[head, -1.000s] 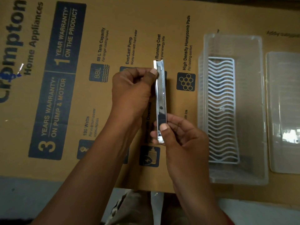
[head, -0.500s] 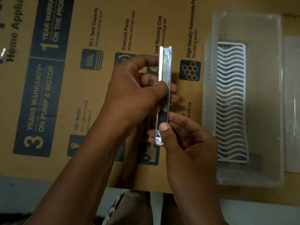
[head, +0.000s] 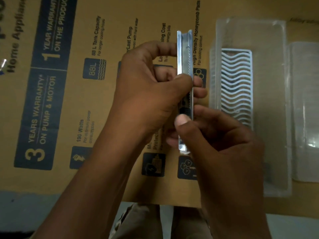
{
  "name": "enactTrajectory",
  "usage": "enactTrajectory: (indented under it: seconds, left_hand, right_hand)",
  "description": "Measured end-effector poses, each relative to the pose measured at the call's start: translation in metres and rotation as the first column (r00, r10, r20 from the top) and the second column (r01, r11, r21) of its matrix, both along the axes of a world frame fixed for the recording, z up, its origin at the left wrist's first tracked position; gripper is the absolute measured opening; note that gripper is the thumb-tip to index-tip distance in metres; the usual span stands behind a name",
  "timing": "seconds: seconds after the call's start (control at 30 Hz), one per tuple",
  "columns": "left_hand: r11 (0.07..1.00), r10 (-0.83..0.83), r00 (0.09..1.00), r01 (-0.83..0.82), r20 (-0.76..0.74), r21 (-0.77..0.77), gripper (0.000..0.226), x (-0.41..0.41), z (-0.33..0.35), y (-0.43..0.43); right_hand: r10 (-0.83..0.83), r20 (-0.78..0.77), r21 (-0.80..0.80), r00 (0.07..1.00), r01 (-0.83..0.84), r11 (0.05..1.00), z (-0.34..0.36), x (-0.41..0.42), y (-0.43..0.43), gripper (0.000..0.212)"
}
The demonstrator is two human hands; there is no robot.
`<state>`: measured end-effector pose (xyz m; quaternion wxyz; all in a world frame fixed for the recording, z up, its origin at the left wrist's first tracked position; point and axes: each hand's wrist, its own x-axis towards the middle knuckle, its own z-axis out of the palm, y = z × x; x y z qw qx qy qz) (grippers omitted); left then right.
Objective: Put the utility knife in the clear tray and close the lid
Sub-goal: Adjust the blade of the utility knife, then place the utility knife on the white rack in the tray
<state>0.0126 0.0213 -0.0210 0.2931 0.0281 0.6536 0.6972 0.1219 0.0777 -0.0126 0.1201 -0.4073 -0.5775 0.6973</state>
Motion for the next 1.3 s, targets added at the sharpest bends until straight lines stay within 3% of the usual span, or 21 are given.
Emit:
enactTrajectory:
  seconds: [0.13, 0.27, 0.37, 0.47, 0.57, 0.67, 0.77, 0.9, 1.03, 1.3]
  left_hand:
    - [0.999, -0.010, 0.998, 0.008, -0.060, -0.031, 0.033, 0.009, 0.010, 0.024]
    - [0.999, -0.040, 0.998, 0.039, -0.038, -0.033, 0.037, 0.023, 0.014, 0.047]
    - [0.995, -0.085, 0.995, 0.082, -0.043, -0.063, 0.033, 0.033, 0.013, 0.059]
    - [0.979, -0.132, 0.986, 0.114, -0.098, -0.166, 0.029, 0.040, 0.011, 0.069]
    - [0.961, -0.052, 0.992, 0.018, -0.118, -0.275, 0.053, 0.039, 0.011, 0.073]
    - [0.963, 0.042, 0.992, -0.072, -0.122, -0.259, 0.035, 0.036, 0.013, 0.073]
    - [0.962, 0.061, 0.985, -0.100, -0.159, -0.252, 0.021, 0.036, 0.011, 0.075]
    - [0.967, 0.077, 0.978, -0.120, -0.192, -0.223, 0.014, 0.038, 0.009, 0.076]
    - [0.964, 0.102, 0.971, -0.150, -0.216, -0.218, 0.014, 0.039, 0.006, 0.075]
    - [0.964, 0.111, 0.965, -0.162, -0.236, -0.211, 0.014, 0.038, 0.006, 0.073]
  right_hand:
    - [0.065, 0.012, 0.297, 0.998, -0.066, 0.952, 0.010, 0.005, 0.021, 0.022]
    - [0.080, 0.129, 0.597, 0.988, -0.142, 0.790, 0.011, 0.013, 0.045, 0.022]
    - [0.074, 0.209, 0.700, 0.975, -0.202, 0.685, 0.010, 0.022, 0.060, 0.021]
    - [0.041, 0.262, 0.693, 0.964, -0.217, 0.687, 0.004, 0.031, 0.072, 0.012]
    - [0.048, 0.327, 0.612, 0.944, -0.250, 0.751, -0.004, 0.042, 0.082, 0.008]
    - [0.070, 0.403, 0.568, 0.913, -0.309, 0.763, -0.014, 0.047, 0.086, 0.017]
    - [0.074, 0.475, 0.594, 0.877, -0.382, 0.708, -0.022, 0.041, 0.083, 0.022]
    - [0.046, 0.474, 0.569, 0.879, -0.346, 0.746, -0.031, 0.029, 0.078, 0.022]
    - [0.036, 0.503, 0.586, 0.864, -0.371, 0.721, -0.036, 0.025, 0.074, 0.026]
    - [-0.022, 0.397, 0.686, 0.917, -0.281, 0.672, -0.035, 0.026, 0.075, 0.022]
